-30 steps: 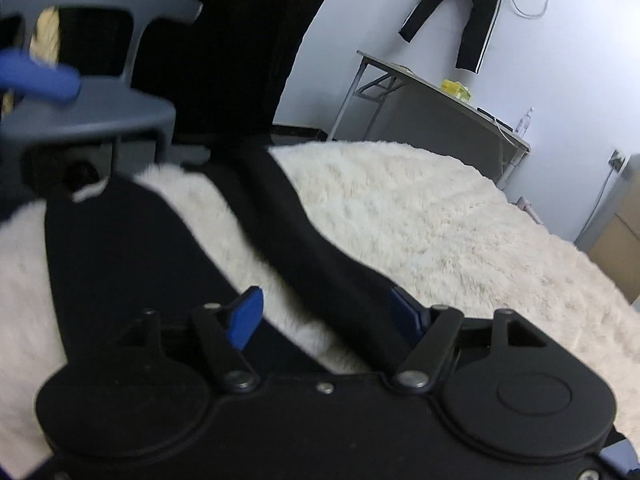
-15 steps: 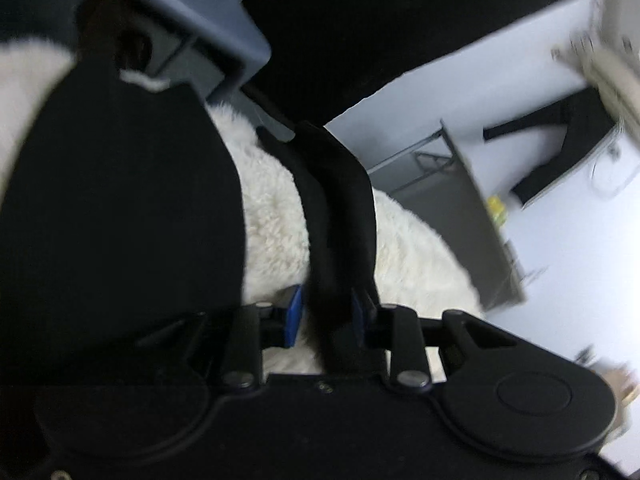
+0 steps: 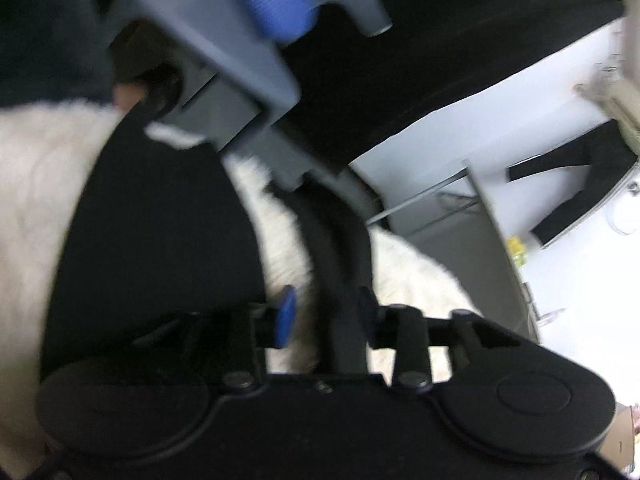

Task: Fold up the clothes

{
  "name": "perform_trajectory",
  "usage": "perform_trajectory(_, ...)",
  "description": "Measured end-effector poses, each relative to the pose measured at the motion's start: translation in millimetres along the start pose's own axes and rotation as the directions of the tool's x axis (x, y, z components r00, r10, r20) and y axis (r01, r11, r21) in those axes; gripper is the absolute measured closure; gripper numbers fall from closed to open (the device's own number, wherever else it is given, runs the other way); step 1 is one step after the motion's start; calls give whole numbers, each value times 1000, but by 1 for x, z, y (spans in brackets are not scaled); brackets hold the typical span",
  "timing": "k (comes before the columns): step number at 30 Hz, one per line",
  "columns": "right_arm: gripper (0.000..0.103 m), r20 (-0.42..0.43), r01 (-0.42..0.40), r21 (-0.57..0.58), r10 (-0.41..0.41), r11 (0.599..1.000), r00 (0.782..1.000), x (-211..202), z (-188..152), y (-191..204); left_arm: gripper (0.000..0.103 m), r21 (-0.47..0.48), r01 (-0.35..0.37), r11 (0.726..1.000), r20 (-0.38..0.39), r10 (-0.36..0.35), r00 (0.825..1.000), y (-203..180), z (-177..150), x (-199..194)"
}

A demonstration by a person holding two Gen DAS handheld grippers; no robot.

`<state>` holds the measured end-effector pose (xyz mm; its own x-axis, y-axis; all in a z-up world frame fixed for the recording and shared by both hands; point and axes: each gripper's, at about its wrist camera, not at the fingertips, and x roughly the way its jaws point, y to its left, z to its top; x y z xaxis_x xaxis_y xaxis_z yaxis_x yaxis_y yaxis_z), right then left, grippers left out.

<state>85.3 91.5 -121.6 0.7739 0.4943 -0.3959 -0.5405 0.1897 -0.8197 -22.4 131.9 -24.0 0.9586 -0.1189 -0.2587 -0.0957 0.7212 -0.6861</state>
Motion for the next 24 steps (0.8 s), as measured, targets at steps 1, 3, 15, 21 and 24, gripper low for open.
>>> perform_trajectory(1, 56, 4, -8, -26, 8, 1000, 1000, 6, 3, 2, 2, -2, 0, 1000, 0, 0, 1000, 0, 0, 0)
perform_trajectory(3, 57, 13, -10, -82, 11, 997, 1000, 17, 8, 7, 2, -6, -1, 1000, -1, 1, 1000, 1, 0, 1)
perform_trajectory(15, 101, 23, -144, -37, 145, 989, 989, 56, 51, 4, 0, -65, 4, 998, 134, 5, 991, 8, 5, -19)
perform_trajectory(21, 61, 113, -252, 180, 235, 951, 966, 41, 44, -13, 0, -64, 2, 998, 121, 5, 993, 4, 5, -19)
perform_trajectory(24, 51, 165, -255, 403, 205, 879, 965, 30, 31, -42, 0, -49, 7, 999, 127, -1, 992, 1, 4, -21)
